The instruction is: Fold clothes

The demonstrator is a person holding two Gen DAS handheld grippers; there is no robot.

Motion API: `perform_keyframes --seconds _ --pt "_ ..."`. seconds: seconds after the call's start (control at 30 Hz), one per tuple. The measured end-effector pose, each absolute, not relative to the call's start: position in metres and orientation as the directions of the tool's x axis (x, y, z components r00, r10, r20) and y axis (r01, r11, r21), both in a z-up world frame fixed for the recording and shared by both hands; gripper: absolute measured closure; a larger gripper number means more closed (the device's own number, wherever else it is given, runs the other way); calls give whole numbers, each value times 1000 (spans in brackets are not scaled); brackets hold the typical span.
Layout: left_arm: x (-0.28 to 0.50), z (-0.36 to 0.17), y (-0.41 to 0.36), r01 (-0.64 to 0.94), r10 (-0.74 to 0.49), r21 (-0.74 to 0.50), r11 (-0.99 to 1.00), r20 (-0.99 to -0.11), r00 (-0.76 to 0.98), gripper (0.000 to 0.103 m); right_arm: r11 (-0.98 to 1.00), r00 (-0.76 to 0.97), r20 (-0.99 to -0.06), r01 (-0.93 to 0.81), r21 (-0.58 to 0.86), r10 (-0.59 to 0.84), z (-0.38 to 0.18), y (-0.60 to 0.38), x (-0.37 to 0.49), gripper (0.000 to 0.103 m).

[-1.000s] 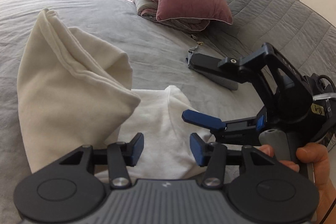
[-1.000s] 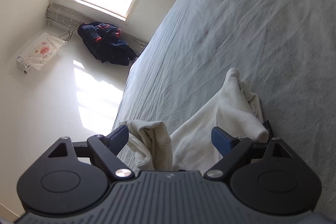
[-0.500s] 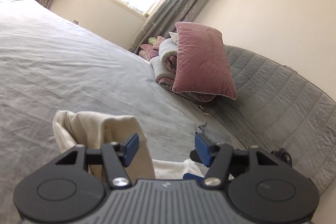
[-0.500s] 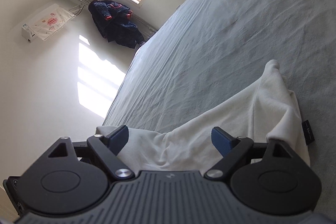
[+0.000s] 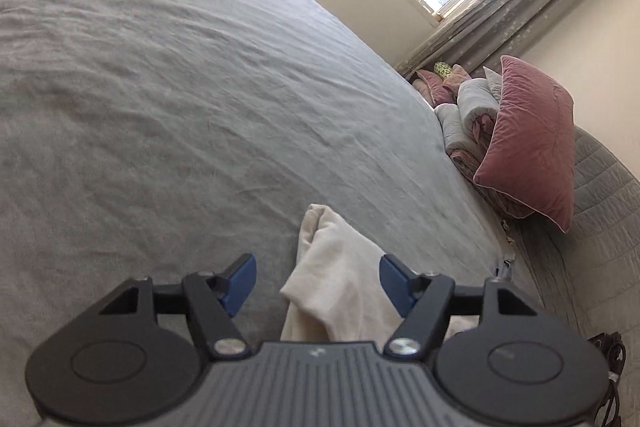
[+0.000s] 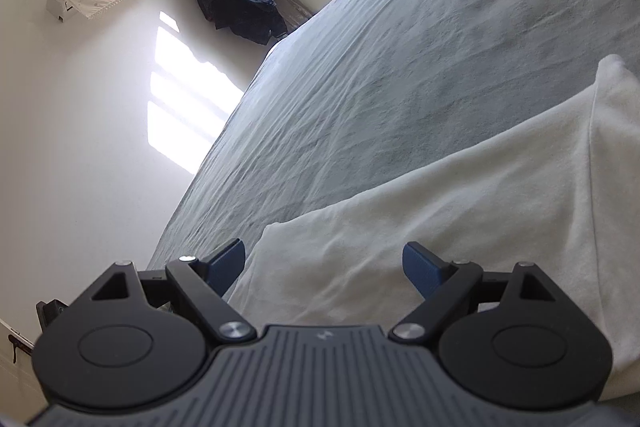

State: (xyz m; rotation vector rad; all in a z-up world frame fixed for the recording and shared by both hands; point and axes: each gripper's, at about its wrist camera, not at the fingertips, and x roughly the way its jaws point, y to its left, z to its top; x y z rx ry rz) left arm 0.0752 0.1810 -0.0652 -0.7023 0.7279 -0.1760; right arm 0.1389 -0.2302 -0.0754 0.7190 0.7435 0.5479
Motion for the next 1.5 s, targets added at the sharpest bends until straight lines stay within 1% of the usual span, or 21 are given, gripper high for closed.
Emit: perform_keyframes --seconds 0.23,0.37,0.4,0.43,0.47,0.57,0.67,0.77,0.87,0.9,0.97,1.13,1.23,1.4,1.5 --pt "88 -90 172 -117 -468 -685 719 -602 647 34 644 599 -428 -199 739 677 -80 -232 136 14" --pt "93 -99 154 -90 -470 -660 746 -617 631 35 643 604 -424 -199 739 675 -78 -234 136 14" --pt "94 -97 151 -83 -462 -649 756 -619 636 42 643 606 -422 -198 740 674 -78 -233 136 14" --pt "94 -96 146 -78 -453 -637 767 -622 638 69 640 608 -420 -197 743 674 -78 -234 135 14" --pt "95 -95 141 -72 -444 -624 778 -627 640 83 636 609 -416 -196 746 676 -77 -234 135 14" --pt "90 -81 123 -20 -387 -548 836 -616 686 86 624 612 -401 -201 755 682 -73 -234 133 14" --pt "78 -55 100 85 -361 -471 878 -535 764 88 613 617 -380 -216 760 689 -66 -234 132 14" --pt "65 -32 71 212 -384 -385 898 -454 804 88 591 629 -347 -227 774 695 -59 -235 133 14" --pt "64 -22 39 312 -432 -321 894 -432 792 88 565 639 -314 -231 792 702 -54 -237 134 14" --pt "64 -23 30 331 -440 -305 893 -435 786 89 557 641 -305 -232 797 704 -53 -238 134 14" --pt "65 -26 15 361 -451 -275 891 -448 772 95 551 648 -295 -233 801 703 -51 -240 134 14" --pt "69 -33 -24 434 -475 -203 878 -482 736 95 564 668 -288 -240 790 687 -49 -244 133 14" --pt "71 -38 -43 468 -484 -168 867 -505 715 94 623 681 -324 -248 742 657 -48 -240 138 15" --pt "69 -42 -43 483 -483 -148 863 -519 705 93 701 672 -395 -264 663 626 -54 -226 150 25" --pt "67 -42 -41 490 -484 -138 861 -522 702 93 738 662 -436 -274 617 610 -62 -219 152 26"
